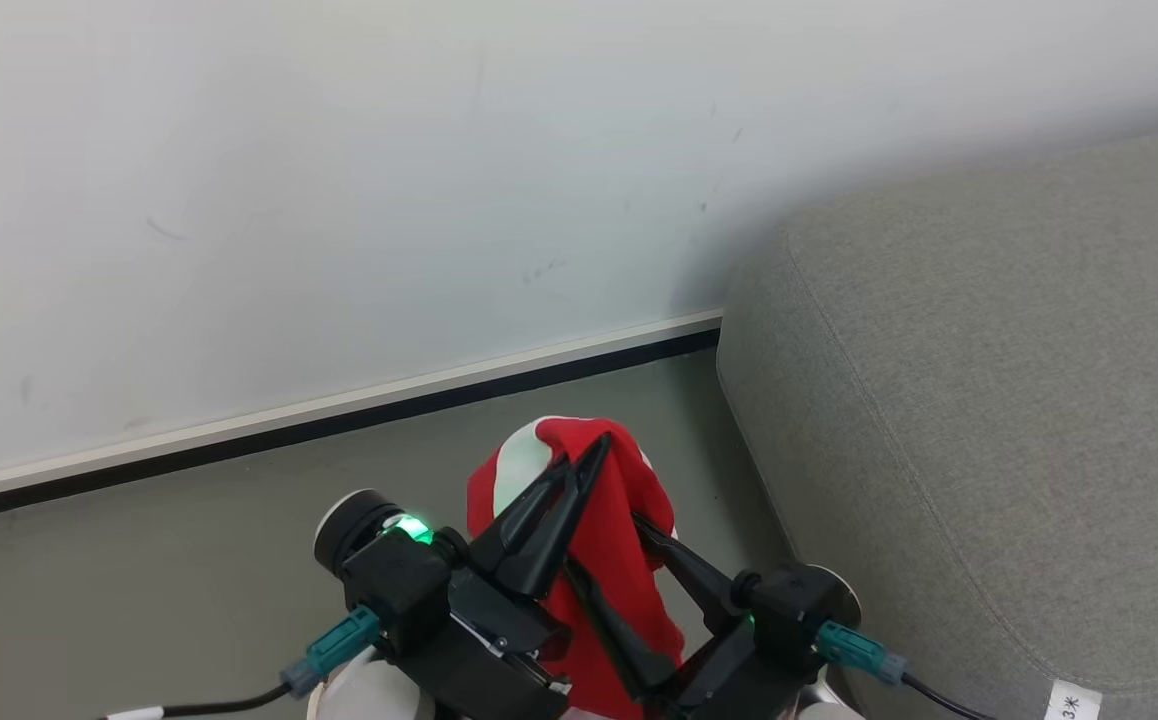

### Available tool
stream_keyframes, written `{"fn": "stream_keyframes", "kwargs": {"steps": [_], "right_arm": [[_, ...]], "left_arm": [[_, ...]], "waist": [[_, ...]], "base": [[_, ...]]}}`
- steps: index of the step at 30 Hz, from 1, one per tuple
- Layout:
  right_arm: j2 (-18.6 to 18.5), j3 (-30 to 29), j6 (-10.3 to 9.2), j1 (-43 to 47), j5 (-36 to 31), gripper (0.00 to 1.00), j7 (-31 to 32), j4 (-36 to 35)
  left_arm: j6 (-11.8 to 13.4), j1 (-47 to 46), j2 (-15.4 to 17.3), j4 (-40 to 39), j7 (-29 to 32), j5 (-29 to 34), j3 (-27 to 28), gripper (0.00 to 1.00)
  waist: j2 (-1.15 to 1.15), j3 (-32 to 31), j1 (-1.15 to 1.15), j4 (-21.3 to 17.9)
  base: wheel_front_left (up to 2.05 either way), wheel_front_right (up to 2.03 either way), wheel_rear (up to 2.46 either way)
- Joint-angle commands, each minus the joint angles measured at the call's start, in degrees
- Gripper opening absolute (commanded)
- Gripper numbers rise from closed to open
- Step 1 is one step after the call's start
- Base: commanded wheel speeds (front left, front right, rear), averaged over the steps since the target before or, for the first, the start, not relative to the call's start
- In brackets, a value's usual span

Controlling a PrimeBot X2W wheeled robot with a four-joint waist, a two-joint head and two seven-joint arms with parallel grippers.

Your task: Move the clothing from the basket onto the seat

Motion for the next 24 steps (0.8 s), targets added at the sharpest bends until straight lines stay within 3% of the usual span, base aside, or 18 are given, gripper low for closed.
{"fn": "stream_keyframes", "kwargs": {"steps": [1, 3, 4, 5, 21, 22, 24], "right_arm": [[0.37, 0.3, 0.04, -1.01, 0.11, 1.0, 0.01, 0.03], [0.34, 0.77, 0.04, -1.34, -0.32, 0.98, 0.01, -0.23], [0.46, 0.52, 0.04, -1.42, -0.33, 0.36, 0.01, -0.39], [0.51, 0.42, 0.04, -1.44, -0.29, 0.02, 0.01, -0.43], [-0.05, -0.81, 0.04, -0.7, -0.83, 0.0, 0.0, -0.76], [-0.09, -0.9, 0.04, -0.6, -0.83, 0.0, 0.0, -0.82], [-0.18, -1.35, 0.04, -0.28, -0.63, 0.0, 0.0, -0.88]], "left_arm": [[-0.02, -0.81, -0.14, -0.21, -0.28, -0.14, -0.42, 0.0], [-0.02, -1.1, -0.04, -0.01, -0.28, -0.18, -0.88, 0.0], [-0.02, -1.29, 0.25, 0.18, -0.28, 0.16, -1.26, 0.0], [-0.02, -1.32, 0.38, 0.28, -0.28, 0.32, -1.54, 0.0], [-0.02, -2.33, 1.83, 6.58, -0.28, 0.41, -2.41, 0.0], [-0.02, -2.5, 1.78, 6.75, -0.28, 0.29, -2.1, 0.08], [-0.02, -2.04, 1.77, 7.37, -0.28, 0.19, -1.73, 0.98]], "waist": [[0.0, -0.04, 0.0, 0.06], [0.0, -0.05, 0.0, 0.11], [0.0, -0.06, 0.0, 0.15], [0.0, -0.07, 0.0, 0.2], [0.0, 0.26, 0.0, 0.19], [0.0, 0.35, 0.0, 0.14], [0.0, 0.5, 0.0, 0.02]], "base": [[0.0, 0.0, 0.0], [0.0, 0.0, 0.0], [0.0, 0.0, 0.0], [0.0, 0.0, 0.0], [0.0, 0.0, 0.0], [0.0, 0.0, 0.0], [0.0, 0.0, 0.0]]}}
